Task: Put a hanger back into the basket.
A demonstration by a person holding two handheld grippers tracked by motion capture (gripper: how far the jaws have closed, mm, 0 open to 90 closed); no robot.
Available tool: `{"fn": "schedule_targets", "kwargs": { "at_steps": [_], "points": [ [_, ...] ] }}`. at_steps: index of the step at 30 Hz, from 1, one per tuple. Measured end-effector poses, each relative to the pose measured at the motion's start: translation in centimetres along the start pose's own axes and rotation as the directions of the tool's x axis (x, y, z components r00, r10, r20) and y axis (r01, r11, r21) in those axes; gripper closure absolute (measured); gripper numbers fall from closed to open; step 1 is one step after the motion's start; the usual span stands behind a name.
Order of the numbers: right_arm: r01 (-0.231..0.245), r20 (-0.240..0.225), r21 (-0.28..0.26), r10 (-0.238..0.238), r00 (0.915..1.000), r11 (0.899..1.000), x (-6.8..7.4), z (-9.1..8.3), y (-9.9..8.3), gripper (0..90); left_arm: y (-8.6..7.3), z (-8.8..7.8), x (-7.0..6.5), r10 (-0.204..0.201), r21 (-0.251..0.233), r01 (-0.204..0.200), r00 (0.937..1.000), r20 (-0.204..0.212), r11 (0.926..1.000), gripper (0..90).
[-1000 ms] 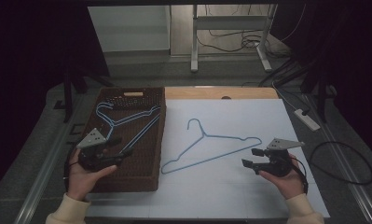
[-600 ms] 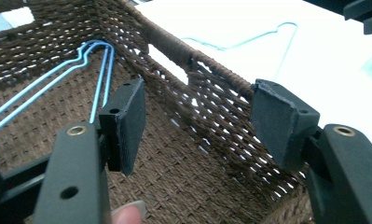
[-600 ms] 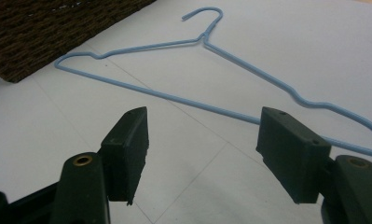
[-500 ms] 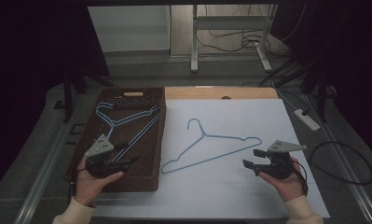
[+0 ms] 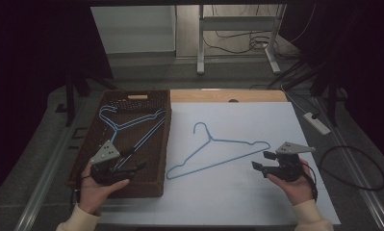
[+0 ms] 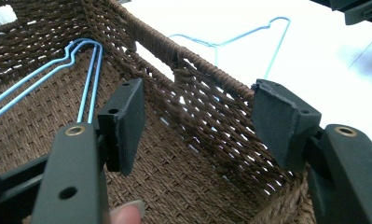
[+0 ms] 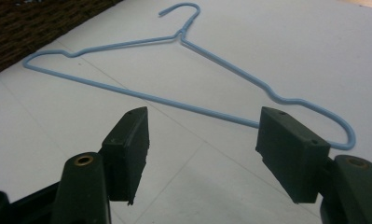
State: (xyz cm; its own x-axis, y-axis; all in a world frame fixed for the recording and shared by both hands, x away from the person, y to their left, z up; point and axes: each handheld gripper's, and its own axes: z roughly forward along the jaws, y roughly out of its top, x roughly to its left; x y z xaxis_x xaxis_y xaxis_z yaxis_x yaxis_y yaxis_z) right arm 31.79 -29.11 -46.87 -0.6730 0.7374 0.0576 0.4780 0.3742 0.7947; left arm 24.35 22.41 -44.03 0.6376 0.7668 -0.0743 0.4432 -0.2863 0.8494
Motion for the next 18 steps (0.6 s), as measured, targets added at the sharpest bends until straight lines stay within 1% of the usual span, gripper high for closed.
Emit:
{"fn": "schedule_targets", "kwargs": {
  "at_steps": [3,4,7,8,10,11,14,15,16,17,18],
  "points": [
    [0.001,0.008,0.010,-0.002,1.0000,1.000,-0.1,0.2,0.2,37.9,0.0,0.1,0.0,0.000,0.002,0.000,1.0000,0.001,1.0000,36.4],
    [0.004,0.019,0.017,-0.004,0.9998,1.000,-0.2,0.3,0.4,39.1,-0.1,0.1,0.0,-0.001,0.004,0.001,1.0000,0.003,1.0000,36.4],
    [-0.004,0.034,0.046,0.003,0.9994,0.999,-0.8,0.9,1.0,45.2,0.0,0.1,-0.1,0.001,0.002,-0.001,1.0000,0.004,1.0000,36.4],
    [-0.010,0.045,0.060,0.008,0.9990,0.998,-1.1,1.2,1.2,48.5,0.0,0.1,-0.1,0.002,0.002,-0.002,1.0000,0.004,1.0000,36.3],
    [-0.007,0.060,0.097,0.001,0.9982,0.995,-1.6,1.9,1.6,54.5,0.0,0.1,-0.1,0.003,0.001,-0.003,1.0000,0.005,1.0000,36.3],
    [-0.008,0.072,0.119,0.000,0.9974,0.993,-2.0,2.5,1.9,58.9,0.0,0.1,-0.1,0.003,0.001,-0.003,1.0000,0.005,1.0000,36.3],
    [-0.009,0.086,0.167,-0.005,0.9963,0.986,-2.9,3.9,2.6,72.0,0.0,0.1,-0.1,0.002,0.003,-0.002,1.0000,0.005,1.0000,36.3],
    [-0.008,0.095,0.182,-0.009,0.9954,0.983,-3.2,4.3,2.8,76.5,0.0,0.1,-0.1,0.002,0.003,-0.002,1.0000,0.005,1.0000,36.4],
    [-0.013,0.110,0.212,-0.011,0.9939,0.977,-3.7,5.0,3.2,82.0,-0.1,0.1,-0.1,0.003,0.004,-0.003,1.0000,0.004,1.0000,36.4],
    [-0.026,0.112,0.228,0.001,0.9937,0.973,-4.1,5.4,3.4,87.3,-0.1,0.1,-0.1,0.004,0.004,-0.004,1.0000,0.004,1.0000,36.3],
    [-0.035,0.116,0.242,0.006,0.9932,0.970,-4.4,5.8,3.5,90.0,-0.1,0.1,0.0,0.004,0.005,-0.004,1.0000,0.004,1.0000,36.4]
  ]
}}
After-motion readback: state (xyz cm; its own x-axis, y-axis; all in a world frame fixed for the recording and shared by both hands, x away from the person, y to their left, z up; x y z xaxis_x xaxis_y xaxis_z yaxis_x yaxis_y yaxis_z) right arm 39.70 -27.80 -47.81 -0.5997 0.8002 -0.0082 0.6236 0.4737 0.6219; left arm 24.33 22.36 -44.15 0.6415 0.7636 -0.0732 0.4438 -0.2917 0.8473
